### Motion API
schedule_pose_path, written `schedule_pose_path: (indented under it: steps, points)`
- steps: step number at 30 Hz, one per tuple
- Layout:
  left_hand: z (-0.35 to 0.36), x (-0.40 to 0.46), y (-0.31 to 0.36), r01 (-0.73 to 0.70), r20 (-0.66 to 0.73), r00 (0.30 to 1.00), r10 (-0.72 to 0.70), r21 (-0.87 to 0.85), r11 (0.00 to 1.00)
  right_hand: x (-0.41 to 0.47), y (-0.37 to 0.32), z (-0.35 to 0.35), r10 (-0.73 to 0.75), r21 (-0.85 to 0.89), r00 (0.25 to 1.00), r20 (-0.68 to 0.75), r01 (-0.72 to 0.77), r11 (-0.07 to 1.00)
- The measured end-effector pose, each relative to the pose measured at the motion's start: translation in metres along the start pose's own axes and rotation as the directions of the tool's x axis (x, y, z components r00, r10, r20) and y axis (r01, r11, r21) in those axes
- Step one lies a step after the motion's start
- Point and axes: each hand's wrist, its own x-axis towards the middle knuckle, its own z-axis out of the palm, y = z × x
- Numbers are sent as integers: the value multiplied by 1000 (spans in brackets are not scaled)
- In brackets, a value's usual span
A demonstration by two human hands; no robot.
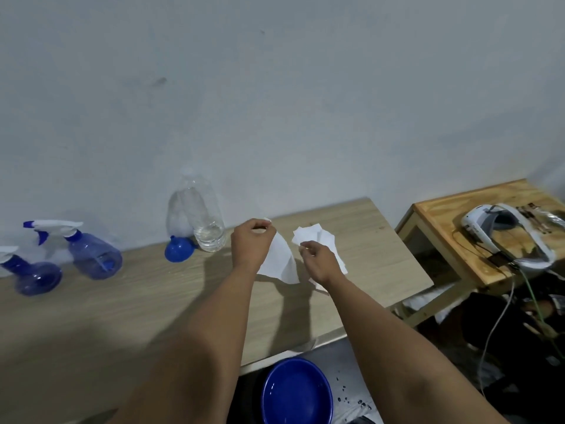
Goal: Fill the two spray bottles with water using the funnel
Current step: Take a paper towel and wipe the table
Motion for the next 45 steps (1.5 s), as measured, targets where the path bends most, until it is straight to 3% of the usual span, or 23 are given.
schedule_pose_path:
  steps: [6, 9, 12, 18, 26, 30, 35, 39, 45]
  points:
    - [-47, -9, 41, -33, 112, 992, 53, -179, 983, -36, -63, 0, 222, 303, 966, 132, -252, 919]
    - [-86, -14, 59, -33, 115, 992, 60, -224, 974, -56, -89, 0, 240, 473, 961, 139, -278, 836]
    - [-135, -16, 67, -62, 88, 992, 86, -238, 969, -67, -118, 12, 153, 608, 966, 208, -251, 753]
    - [-244, -11, 59, -131, -27, 991, 128, -221, 967, -92, -190, 52, -74, 743, 983, 170, -78, 665]
    - [-399, -5, 27, -135, -159, 982, 105, -193, 972, -122, -284, 143, -231, 706, 961, 151, 59, 706]
    - [-467, -6, 11, -110, -233, 970, 74, -144, 983, -135, -321, 191, -297, 657, 930, 215, 88, 749]
    - [-522, -14, 4, -27, -184, 983, -18, -242, 970, -150, -353, 242, -342, 646, 909, 236, 116, 754]
    - [-550, -9, -12, -68, -85, 995, 58, -123, 990, -159, -369, 271, -347, 677, 908, 234, 103, 728]
    - [-577, -4, -22, -269, -157, 938, 308, 229, 936, -165, -376, 287, -377, 596, 892, 250, 165, 786]
